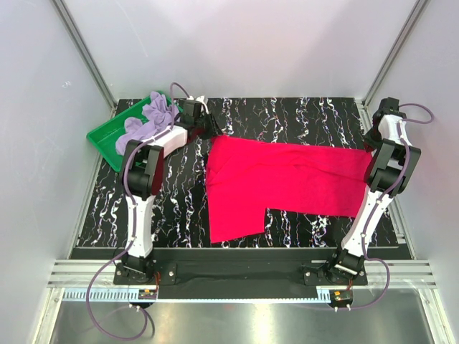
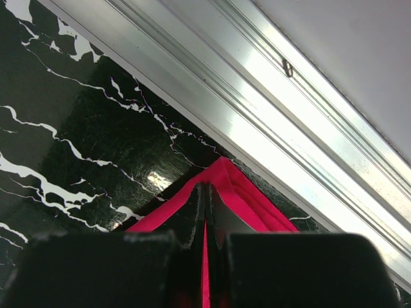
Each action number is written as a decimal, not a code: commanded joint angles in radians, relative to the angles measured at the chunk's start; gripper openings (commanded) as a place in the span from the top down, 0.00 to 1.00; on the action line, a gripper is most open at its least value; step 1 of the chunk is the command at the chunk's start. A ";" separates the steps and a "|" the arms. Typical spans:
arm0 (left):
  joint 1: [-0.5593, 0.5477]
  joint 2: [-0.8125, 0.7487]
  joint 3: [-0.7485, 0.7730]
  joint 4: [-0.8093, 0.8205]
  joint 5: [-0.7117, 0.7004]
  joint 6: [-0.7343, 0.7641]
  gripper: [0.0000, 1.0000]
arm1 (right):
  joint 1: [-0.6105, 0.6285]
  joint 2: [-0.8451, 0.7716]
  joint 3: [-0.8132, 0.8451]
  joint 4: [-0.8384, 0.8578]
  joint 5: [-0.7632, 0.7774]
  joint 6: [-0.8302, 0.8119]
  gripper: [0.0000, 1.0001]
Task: Fold and stack the t-shirts
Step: Fold the tshirt
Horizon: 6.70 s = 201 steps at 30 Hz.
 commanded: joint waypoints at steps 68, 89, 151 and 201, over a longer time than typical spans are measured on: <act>-0.160 -0.194 -0.256 -0.530 -0.274 -0.195 0.44 | 0.609 -0.448 -0.548 -0.081 -0.266 0.072 0.38; -0.109 -0.479 -0.310 -0.455 -0.205 0.130 0.39 | 0.717 -0.646 -0.683 -0.094 -0.319 0.017 0.36; -0.111 -0.280 -0.320 -0.276 0.377 0.361 0.40 | 0.711 -0.851 -0.838 -0.099 -0.323 0.025 0.34; -0.093 -0.151 -0.135 -0.405 -0.107 0.133 0.43 | 0.116 -0.072 0.035 -0.078 -0.004 -0.035 0.58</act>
